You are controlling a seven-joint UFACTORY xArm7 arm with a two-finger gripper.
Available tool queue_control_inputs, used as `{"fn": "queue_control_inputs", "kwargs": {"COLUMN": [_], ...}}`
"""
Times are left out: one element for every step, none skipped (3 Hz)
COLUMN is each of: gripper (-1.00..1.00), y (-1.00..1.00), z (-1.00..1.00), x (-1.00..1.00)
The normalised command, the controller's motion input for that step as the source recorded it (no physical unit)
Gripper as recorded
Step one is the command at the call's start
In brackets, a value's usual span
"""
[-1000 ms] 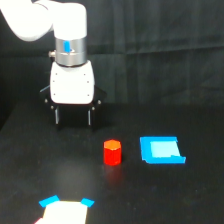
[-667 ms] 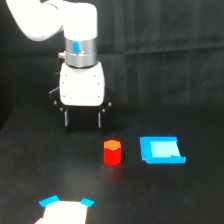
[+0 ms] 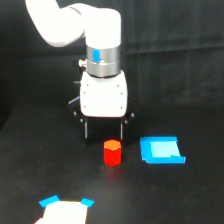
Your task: Pick up the red object from the table
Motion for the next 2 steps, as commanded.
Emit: {"fn": "queue_control_inputs", "kwargs": {"gripper": [0.97, 1.00], "y": [-0.84, -0.60], "z": [-0.18, -0.34], "x": [0.25, -0.12]}}
